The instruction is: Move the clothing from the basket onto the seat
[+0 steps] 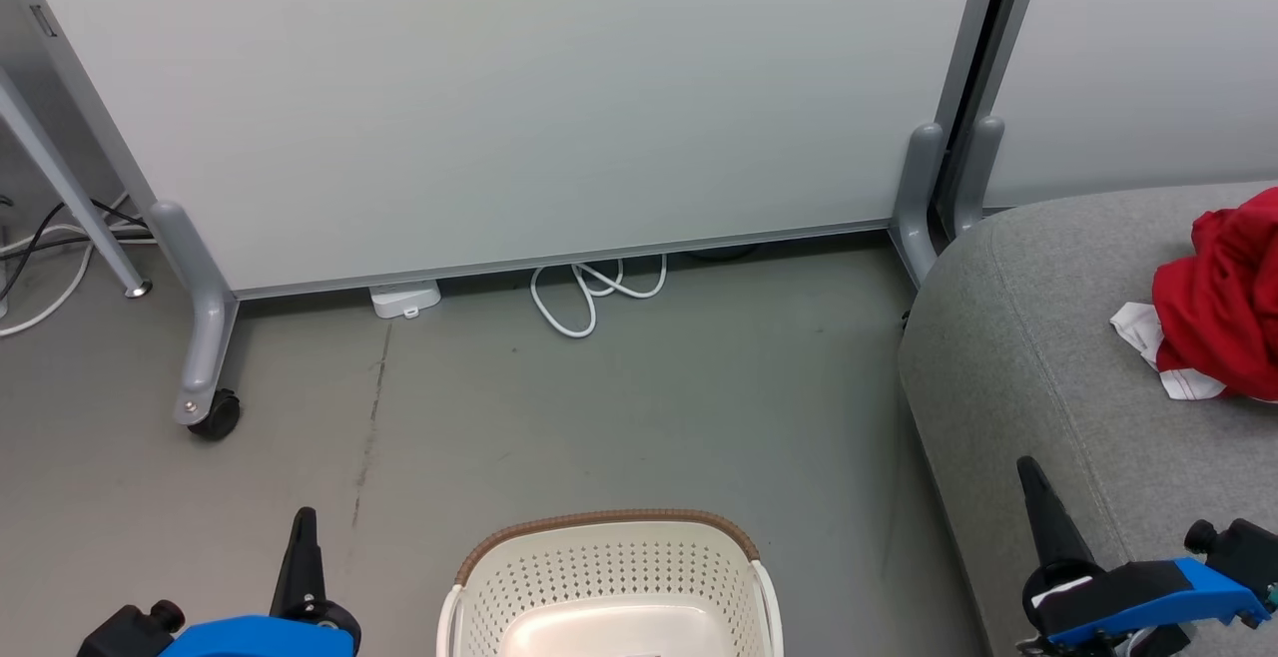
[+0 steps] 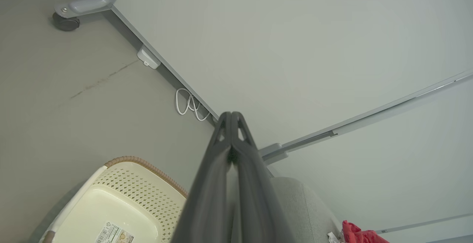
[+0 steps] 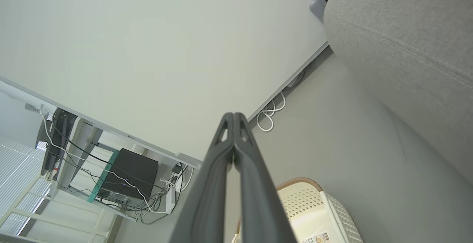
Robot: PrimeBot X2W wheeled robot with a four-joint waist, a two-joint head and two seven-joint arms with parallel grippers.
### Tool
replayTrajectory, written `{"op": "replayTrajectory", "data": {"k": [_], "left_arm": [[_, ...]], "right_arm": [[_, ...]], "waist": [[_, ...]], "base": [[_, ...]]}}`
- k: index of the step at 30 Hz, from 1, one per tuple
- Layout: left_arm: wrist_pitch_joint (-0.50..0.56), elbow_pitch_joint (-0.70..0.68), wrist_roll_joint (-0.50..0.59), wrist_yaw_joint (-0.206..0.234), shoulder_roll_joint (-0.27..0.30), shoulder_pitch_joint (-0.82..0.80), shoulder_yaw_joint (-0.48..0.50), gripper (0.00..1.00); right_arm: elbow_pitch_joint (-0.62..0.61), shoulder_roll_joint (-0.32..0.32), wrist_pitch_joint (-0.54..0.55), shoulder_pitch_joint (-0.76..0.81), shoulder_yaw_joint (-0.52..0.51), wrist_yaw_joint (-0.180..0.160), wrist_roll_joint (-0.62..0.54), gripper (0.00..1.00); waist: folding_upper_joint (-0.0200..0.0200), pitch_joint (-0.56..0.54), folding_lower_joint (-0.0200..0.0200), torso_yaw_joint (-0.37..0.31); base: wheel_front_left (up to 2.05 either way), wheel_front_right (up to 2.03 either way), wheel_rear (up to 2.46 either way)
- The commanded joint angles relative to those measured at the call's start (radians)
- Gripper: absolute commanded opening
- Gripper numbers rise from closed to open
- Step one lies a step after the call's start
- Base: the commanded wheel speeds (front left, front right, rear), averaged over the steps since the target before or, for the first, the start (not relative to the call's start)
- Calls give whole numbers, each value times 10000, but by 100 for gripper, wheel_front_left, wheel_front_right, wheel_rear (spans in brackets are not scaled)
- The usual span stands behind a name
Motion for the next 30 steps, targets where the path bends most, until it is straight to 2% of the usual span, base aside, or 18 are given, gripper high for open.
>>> {"op": "replayTrajectory", "data": {"k": [1, 30], "left_arm": [[79, -164, -288, -40, 10, -299, 93, 0], [835, -428, -2847, -62, -1, -773, 418, 0]], "right_arm": [[-152, -64, 57, -324, -46, 3, 359, 0], [-179, -86, 400, -555, -200, 3, 3379, 0]], "waist": [[0, 7, -1, -4], [0, 123, -1, -79]], "base": [[0, 0, 0], [0, 0, 0]]}}
